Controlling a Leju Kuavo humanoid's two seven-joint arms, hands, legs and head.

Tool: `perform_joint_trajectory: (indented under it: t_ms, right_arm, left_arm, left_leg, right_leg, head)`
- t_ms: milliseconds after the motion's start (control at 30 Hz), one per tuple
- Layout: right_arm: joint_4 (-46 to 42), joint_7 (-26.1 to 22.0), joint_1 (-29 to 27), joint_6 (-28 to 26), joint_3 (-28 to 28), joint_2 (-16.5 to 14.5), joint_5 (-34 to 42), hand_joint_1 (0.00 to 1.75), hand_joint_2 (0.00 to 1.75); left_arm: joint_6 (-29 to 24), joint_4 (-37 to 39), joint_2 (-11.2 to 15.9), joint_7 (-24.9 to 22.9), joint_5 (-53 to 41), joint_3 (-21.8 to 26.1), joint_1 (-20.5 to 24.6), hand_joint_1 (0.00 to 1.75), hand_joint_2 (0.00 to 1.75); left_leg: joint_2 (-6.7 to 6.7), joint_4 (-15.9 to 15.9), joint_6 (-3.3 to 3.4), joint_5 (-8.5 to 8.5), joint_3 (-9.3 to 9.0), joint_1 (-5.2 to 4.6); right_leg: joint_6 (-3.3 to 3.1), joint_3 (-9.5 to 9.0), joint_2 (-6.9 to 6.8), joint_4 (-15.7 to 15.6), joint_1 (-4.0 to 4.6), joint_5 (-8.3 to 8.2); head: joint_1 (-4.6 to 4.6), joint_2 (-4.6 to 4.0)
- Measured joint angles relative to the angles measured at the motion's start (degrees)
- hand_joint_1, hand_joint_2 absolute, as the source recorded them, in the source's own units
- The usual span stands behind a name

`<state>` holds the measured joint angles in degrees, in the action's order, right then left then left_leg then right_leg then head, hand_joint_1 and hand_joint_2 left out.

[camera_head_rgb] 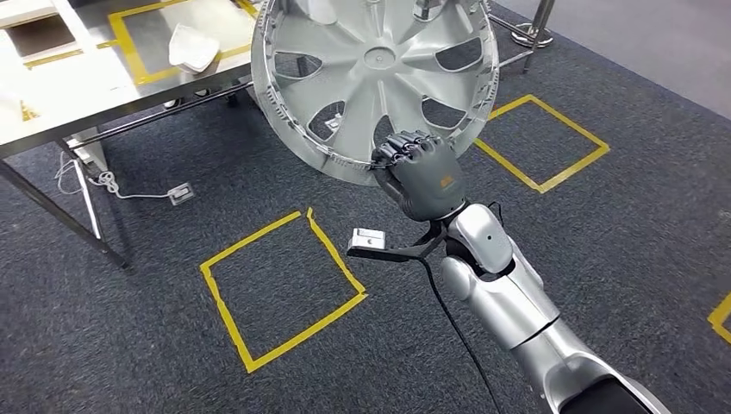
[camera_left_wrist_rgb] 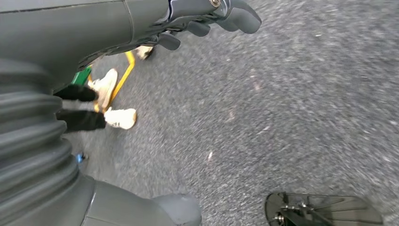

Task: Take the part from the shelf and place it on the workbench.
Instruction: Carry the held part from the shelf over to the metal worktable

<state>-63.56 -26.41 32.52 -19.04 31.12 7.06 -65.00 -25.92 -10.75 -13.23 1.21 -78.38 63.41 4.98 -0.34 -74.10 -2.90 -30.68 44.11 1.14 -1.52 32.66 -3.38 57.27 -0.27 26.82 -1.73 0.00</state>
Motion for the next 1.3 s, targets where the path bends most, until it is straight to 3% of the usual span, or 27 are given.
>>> perform_joint_trajectory:
  t_ms: [67,133,167,233,267,300,333,400,467,533,567,600,700,800,1000,1300]
  right_arm:
    - [0.0,0.0,-0.1,0.0,0.0,0.0,0.0,1.75,1.75]
    - [0.0,0.1,0.0,0.0,0.0,0.0,-0.1,1.75,1.75]
    - [0.0,0.1,0.0,-0.1,0.1,0.0,-0.2,1.75,1.75]
    - [0.0,0.3,0.1,-0.1,0.1,-0.3,-0.4,1.75,1.75]
    - [0.0,0.4,0.2,0.0,0.1,-0.5,-0.5,1.75,1.75]
    - [0.0,0.5,0.3,0.0,0.2,-0.6,-0.6,1.75,1.75]
    - [0.0,0.7,0.3,0.0,0.2,-0.7,-0.7,1.75,1.75]
    - [0.1,1.1,0.4,0.2,0.2,-0.8,-0.9,1.75,1.75]
    - [0.1,1.2,0.3,0.3,0.3,-0.7,-1.0,1.75,1.75]
    - [0.2,1.2,0.3,0.3,0.3,-0.7,-0.9,1.75,1.75]
    - [0.3,1.1,0.3,0.5,0.3,-0.7,-0.5,1.75,1.75]
    - [0.7,0.4,0.4,0.7,0.3,-0.7,0.7,1.75,1.75]
    - [2.0,-1.8,1.0,1.0,0.4,-0.8,4.3,1.75,1.75]
    - [2.4,-2.3,1.1,0.6,0.4,-1.0,4.6,1.75,1.75]
    - [2.9,-2.6,1.1,-0.2,0.4,-1.2,5.1,1.75,1.75]
    - [3.0,-2.7,1.1,-0.2,0.4,-1.3,5.1,1.75,1.75]
  left_arm:
    - [0.0,0.0,0.1,0.0,0.0,0.0,0.0,0.00,1.75]
    - [0.0,0.0,0.2,0.0,-0.1,0.0,0.1,0.00,1.75]
    - [0.0,0.0,0.2,0.0,-0.1,0.0,0.2,0.00,1.75]
    - [-0.1,0.0,0.2,0.0,-0.2,0.0,0.1,0.00,1.75]
    - [-0.2,0.0,0.2,0.0,-0.2,0.0,0.1,0.00,1.75]
    - [-0.3,0.0,0.2,0.1,-0.2,0.0,0.1,0.00,1.75]
    - [-0.4,0.0,0.2,0.2,-0.2,0.0,0.1,0.00,1.75]
    - [-0.5,0.0,0.2,0.4,-0.2,0.0,0.3,0.00,1.75]
    - [-0.5,0.0,0.2,0.6,-0.2,0.0,0.4,0.00,1.75]
    - [-0.5,0.0,0.2,0.6,-0.1,0.0,0.4,0.00,1.75]
    - [-0.6,0.0,0.2,0.7,-0.1,0.0,0.3,0.00,1.75]
    - [-0.7,0.0,0.2,1.0,0.3,0.0,0.3,0.00,1.75]
    - [-1.3,0.0,0.1,1.5,1.2,0.0,0.1,0.00,1.75]
    - [-2.1,0.0,0.2,1.4,1.8,0.0,0.1,0.00,1.75]
    - [-3.3,0.0,0.3,1.8,2.6,0.1,0.1,0.00,1.75]
    - [-3.4,0.0,0.4,2.0,2.9,0.2,0.1,0.00,1.75]
  left_leg:
    - [1.55,6.4,-0.29,2.76,-4.01,0.11]
    - [3.59,12.6,0.39,4.62,-7.66,-0.11]
    - [4.02,13.8,1.01,4.77,-8.26,-0.25]
    - [2.83,13.8,2.30,4.88,-7.99,-0.39]
    - [2.15,13.9,2.70,5.01,-7.88,-0.30]
    - [1.47,13.9,3.08,5.18,-7.78,-0.16]
    - [0.79,14.0,3.41,5.36,-7.70,0.00]
    - [-0.46,14.1,3.85,5.62,-7.48,0.13]
    - [-1.12,14.1,4.02,5.72,-7.35,0.10]
    - [-1.18,14.1,4.05,5.74,-7.32,0.07]
    - [-1.51,14.1,4.08,5.78,-7.27,0.04]
    - [-2.18,14.1,4.02,5.90,-7.23,0.00]
    - [-4.00,14.0,3.35,6.35,-6.87,-0.13]
    - [-3.86,14.2,3.00,6.50,-6.58,-0.15]
    - [-3.75,15.1,2.13,7.22,-6.72,0.00]
    - [-3.77,15.2,1.92,7.38,-6.74,0.04]
  right_leg:
    - [0.45,0.07,-1.60,0.5,-0.13,0.36]
    - [1.16,0.16,-2.95,1.3,0.10,0.91]
    - [1.48,0.16,-3.50,1.6,0.26,1.09]
    - [2.00,0.03,-4.58,1.6,0.37,1.17]
    - [2.32,-0.07,-4.38,1.7,0.23,1.37]
    - [2.62,0.11,-3.13,2.4,0.01,2.05]
    - [2.91,0.77,-1.32,4.1,-0.21,3.31]
    - [3.29,3.60,2.31,10.4,-0.53,6.93]
    - [3.42,5.78,3.06,15.1,-0.54,9.09]
    - [3.43,6.35,3.10,16.3,-0.53,9.48]
    - [3.36,6.93,3.12,17.2,-0.52,9.42]
    - [2.98,5.73,3.29,14.4,-0.45,7.40]
    - [1.84,0.55,4.15,2.2,0.01,1.18]
    - [2.44,0.58,4.20,1.2,0.18,0.81]
    - [1.81,1.02,4.27,1.3,0.28,0.46]
    - [1.67,1.10,4.27,1.3,0.37,0.42]
  head:
    - [0.00,0.00]
    - [-0.03,0.00]
    - [-0.08,0.00]
    - [-0.17,0.00]
    - [-0.22,0.00]
    - [-0.24,0.00]
    - [-0.28,0.00]
    - [-0.44,0.00]
    - [-0.55,0.00]
    - [-0.56,0.00]
    - [-0.56,0.00]
    - [-0.59,0.00]
    - [-0.64,0.00]
    - [-0.61,0.00]
    - [-0.57,0.00]
    - [-0.59,0.00]
